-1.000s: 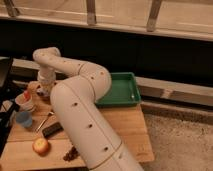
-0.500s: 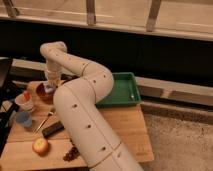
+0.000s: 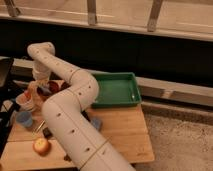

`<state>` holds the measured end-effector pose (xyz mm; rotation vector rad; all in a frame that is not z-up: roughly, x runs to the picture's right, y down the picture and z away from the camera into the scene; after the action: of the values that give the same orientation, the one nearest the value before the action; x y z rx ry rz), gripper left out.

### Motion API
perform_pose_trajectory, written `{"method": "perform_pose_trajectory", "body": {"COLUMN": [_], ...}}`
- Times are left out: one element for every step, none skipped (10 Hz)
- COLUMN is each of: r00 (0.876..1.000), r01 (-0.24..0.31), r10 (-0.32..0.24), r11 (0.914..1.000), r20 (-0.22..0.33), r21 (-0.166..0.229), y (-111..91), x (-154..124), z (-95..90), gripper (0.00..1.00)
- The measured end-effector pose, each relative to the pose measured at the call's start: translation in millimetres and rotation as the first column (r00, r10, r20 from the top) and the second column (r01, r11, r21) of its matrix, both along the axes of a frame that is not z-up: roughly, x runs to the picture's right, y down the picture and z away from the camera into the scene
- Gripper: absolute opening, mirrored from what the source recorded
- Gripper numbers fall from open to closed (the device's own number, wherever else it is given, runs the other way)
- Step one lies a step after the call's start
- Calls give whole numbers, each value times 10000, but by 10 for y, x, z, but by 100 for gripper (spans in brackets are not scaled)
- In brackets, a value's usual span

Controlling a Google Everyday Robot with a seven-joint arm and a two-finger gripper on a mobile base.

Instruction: Wipe red bowl with towel

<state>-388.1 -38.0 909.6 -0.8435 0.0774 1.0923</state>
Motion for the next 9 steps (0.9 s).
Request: {"method": "perform_pose_trajectory", "body": {"r00": [10000,9999,9997,9991,9980,9957,9942,9926,9922], "r01": [25,46,65,63,28,-91,-189,-337,-424], "r10": [-26,-49,-72,-83,-63,35,127,285,389], "r11": [9999,9997,9994,9989,9984,9981,9982,9985,9987], "r20": [-23,-93,-217,-414,-631,-925,-1072,-1177,-1188], "r21": [-125,-243,-339,-472,-563,-605,-574,-427,-274], "y": [55,122,198,292,351,369,336,231,137], "x": [4,60,170,349,517,690,805,930,975], "z": [-11,-48,-87,-145,-187,-217,-221,-202,-183], "gripper": [0,0,0,0,0,0,0,0,0]}}
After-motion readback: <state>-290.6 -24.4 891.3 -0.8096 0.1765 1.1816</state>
